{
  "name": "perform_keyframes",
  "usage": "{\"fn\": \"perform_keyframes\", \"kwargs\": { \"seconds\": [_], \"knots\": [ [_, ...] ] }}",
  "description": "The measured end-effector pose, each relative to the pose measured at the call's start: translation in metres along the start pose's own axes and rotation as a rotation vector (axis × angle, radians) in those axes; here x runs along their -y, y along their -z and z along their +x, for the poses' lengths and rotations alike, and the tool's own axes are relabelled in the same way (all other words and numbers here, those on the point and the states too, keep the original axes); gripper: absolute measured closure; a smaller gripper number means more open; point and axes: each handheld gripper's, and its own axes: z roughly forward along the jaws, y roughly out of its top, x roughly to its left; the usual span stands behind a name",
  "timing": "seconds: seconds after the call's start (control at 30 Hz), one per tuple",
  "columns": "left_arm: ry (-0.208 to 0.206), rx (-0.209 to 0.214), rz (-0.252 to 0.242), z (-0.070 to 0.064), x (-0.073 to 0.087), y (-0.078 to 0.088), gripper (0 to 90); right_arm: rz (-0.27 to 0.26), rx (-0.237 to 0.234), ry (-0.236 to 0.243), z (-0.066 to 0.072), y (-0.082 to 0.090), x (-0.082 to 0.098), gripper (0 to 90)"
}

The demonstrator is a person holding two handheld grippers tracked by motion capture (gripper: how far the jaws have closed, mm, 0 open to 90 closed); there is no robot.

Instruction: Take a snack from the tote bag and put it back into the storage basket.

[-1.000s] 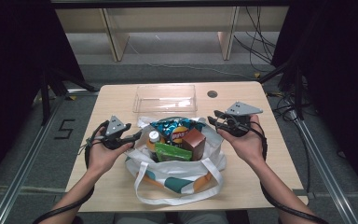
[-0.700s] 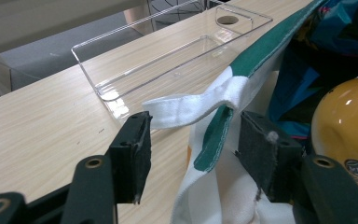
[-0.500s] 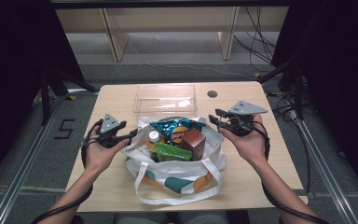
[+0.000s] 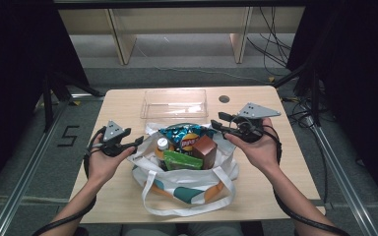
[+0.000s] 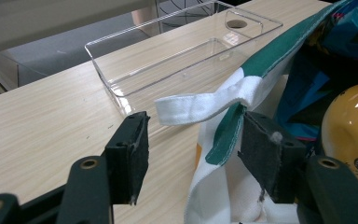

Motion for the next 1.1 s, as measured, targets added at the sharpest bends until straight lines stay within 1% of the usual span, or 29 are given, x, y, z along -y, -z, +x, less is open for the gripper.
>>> {"fn": "perform_keyframes", "kwargs": {
  "seconds": [0.03,0.07,0.1,0.13,0.17,0.2,0.23,0.27,0.3,0.33,0.37,0.4,0.43,0.47,0.5,0.53,0.57,0.6,0.63,0.67,0.73,0.8,0.83,0.87,0.93,1.0,1.03,1.07,1.1],
  "knots": [
    [0.0,0.002,0.001,0.0,0.0,0.0,40.8,0.014,-0.015,-0.018,0.005,-0.002,-0.002,57.1],
    [0.0,0.002,0.001,0.0,0.0,0.0,40.8,0.01,-0.03,-0.027,0.006,-0.004,-0.002,57.0],
    [-0.001,0.005,0.005,0.001,0.001,-0.001,40.7,0.009,-0.046,-0.007,0.007,-0.007,-0.003,57.0],
    [0.0,0.004,0.003,0.001,0.002,-0.001,40.6,0.019,-0.042,-0.004,0.008,-0.009,-0.004,57.1],
    [-0.005,0.004,0.002,0.001,0.001,0.0,40.5,0.006,-0.05,-0.001,0.009,-0.012,-0.004,57.1],
    [0.004,0.001,0.001,0.001,0.001,0.0,40.4,0.023,-0.063,0.005,0.01,-0.013,-0.004,57.0],
    [0.004,0.001,0.001,0.001,0.001,0.0,40.3,0.041,-0.066,-0.007,0.012,-0.014,-0.004,57.1],
    [0.005,0.002,-0.003,0.001,0.0,0.001,40.2,0.025,-0.06,0.042,0.009,-0.019,-0.004,57.1],
    [0.006,0.001,-0.002,0.001,0.0,0.001,40.2,0.035,-0.059,0.014,0.011,-0.02,-0.003,57.4],
    [0.006,0.003,-0.004,0.001,0.0,0.001,40.1,0.045,-0.064,0.011,0.01,-0.021,-0.003,58.8],
    [0.005,0.003,-0.004,0.001,0.0,0.001,39.9,0.04,-0.066,0.023,0.009,-0.023,-0.002,59.8],
    [-0.004,0.011,-0.011,0.001,0.0,-0.001,39.7,0.06,-0.081,0.002,0.008,-0.024,-0.002,60.6],
    [-0.005,0.008,-0.009,0.001,0.0,-0.001,39.2,0.061,-0.099,0.012,0.007,-0.026,-0.002,60.9],
    [-0.014,0.004,-0.005,0.002,0.0,0.0,38.6,0.062,-0.082,0.022,0.006,-0.026,-0.001,61.0],
    [-0.006,0.004,-0.006,0.001,0.0,-0.001,38.3,0.08,-0.079,-0.016,0.008,-0.026,0.0,61.0],
    [-0.004,0.005,-0.005,0.002,0.0,-0.001,37.9,0.095,-0.089,-0.005,0.006,-0.027,0.0,61.3],
    [-0.016,0.007,-0.005,0.003,0.0,-0.001,37.7,0.089,-0.09,0.015,0.004,-0.029,0.0,61.6],
    [-0.003,0.004,-0.005,0.002,0.0,0.0,37.6,0.096,-0.088,0.004,0.004,-0.03,0.001,62.0],
    [-0.007,0.005,-0.006,0.002,0.0,0.0,37.5,0.097,-0.091,0.018,0.003,-0.032,0.001,62.2],
    [-0.008,0.004,-0.006,0.002,0.0,0.0,37.3,0.104,-0.095,0.01,0.003,-0.033,0.001,62.4],
    [0.004,-0.002,-0.006,0.002,0.0,0.0,36.7,0.131,-0.081,-0.01,0.003,-0.034,0.002,63.7],
    [-0.005,0.003,-0.015,0.004,0.0,-0.001,35.9,0.136,-0.079,0.009,0.001,-0.037,0.003,65.4],
    [0.002,0.0,-0.012,0.003,0.0,0.0,35.7,0.151,-0.085,-0.008,0.001,-0.037,0.003,66.1],
    [0.002,0.0,-0.012,0.003,0.0,0.0,35.6,0.151,-0.085,-0.008,0.001,-0.037,0.003,66.1],
    [0.01,-0.009,-0.009,0.002,0.0,0.0,35.5,0.148,-0.079,-0.013,-0.001,-0.039,0.005,70.8],
    [0.004,-0.008,-0.009,0.003,0.0,0.0,35.4,0.169,-0.09,-0.013,0.0,-0.039,0.005,74.7],
    [0.0,-0.002,-0.014,0.004,0.0,-0.001,35.4,0.168,-0.087,0.0,-0.001,-0.04,0.006,76.4],
    [0.014,-0.01,-0.006,0.003,0.001,-0.001,35.4,0.172,-0.087,-0.001,0.0,-0.04,0.006,78.1],
    [0.009,-0.008,-0.006,0.003,0.001,-0.001,35.4,0.169,-0.081,0.0,0.0,-0.041,0.007,80.1]
  ]
}}
